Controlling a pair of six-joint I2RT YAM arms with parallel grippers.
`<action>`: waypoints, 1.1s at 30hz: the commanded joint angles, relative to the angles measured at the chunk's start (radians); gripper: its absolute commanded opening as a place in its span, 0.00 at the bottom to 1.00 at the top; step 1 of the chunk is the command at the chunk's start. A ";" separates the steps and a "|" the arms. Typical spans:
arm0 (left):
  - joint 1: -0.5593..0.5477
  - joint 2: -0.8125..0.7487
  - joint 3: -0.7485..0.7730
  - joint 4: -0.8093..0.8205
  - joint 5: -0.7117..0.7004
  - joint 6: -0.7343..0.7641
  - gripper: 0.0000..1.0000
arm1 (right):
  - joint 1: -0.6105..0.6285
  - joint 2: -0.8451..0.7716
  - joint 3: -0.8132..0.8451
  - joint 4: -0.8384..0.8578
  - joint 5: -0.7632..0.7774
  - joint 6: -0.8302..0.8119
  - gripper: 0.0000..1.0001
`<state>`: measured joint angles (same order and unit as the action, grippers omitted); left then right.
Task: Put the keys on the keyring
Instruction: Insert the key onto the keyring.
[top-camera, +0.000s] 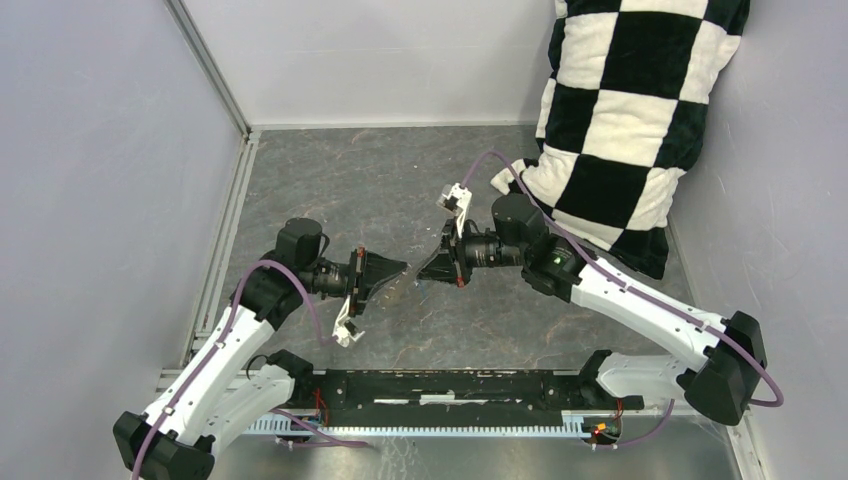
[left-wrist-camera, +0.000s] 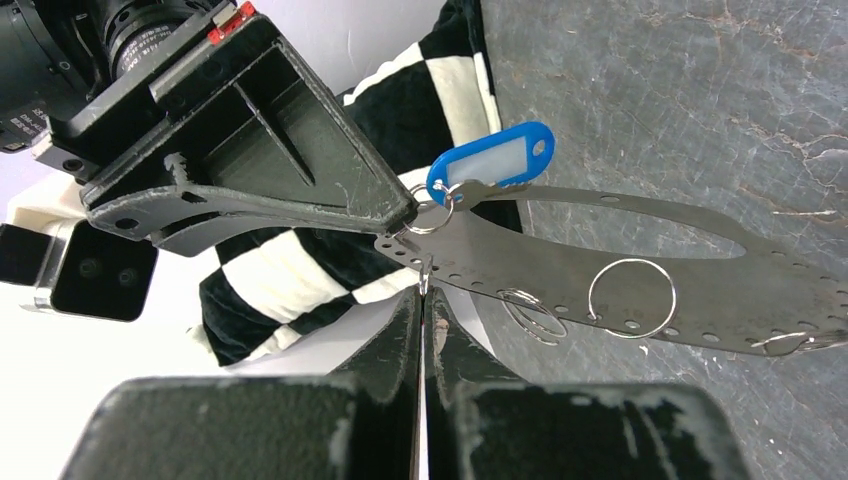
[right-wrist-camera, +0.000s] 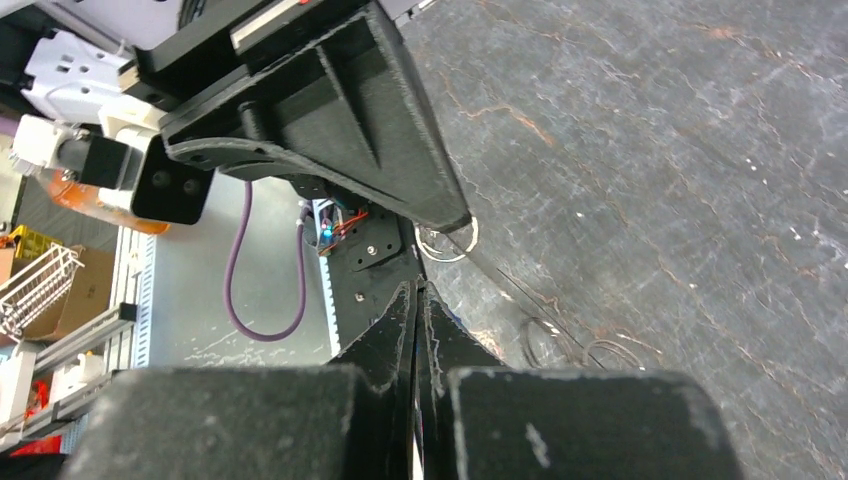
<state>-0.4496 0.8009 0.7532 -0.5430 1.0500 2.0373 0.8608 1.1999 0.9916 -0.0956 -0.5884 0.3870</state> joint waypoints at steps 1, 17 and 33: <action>-0.003 -0.011 -0.006 0.032 0.050 0.483 0.02 | -0.017 0.002 0.017 -0.008 0.042 0.032 0.00; -0.003 0.019 -0.011 -0.035 0.014 0.637 0.02 | -0.021 0.015 -0.023 0.078 0.111 0.135 0.00; -0.012 0.023 -0.024 -0.035 -0.047 0.637 0.02 | -0.014 0.054 -0.030 0.088 0.100 0.163 0.00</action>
<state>-0.4553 0.8246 0.7296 -0.5964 1.0046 2.0460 0.8425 1.2457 0.9539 -0.0528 -0.4915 0.5369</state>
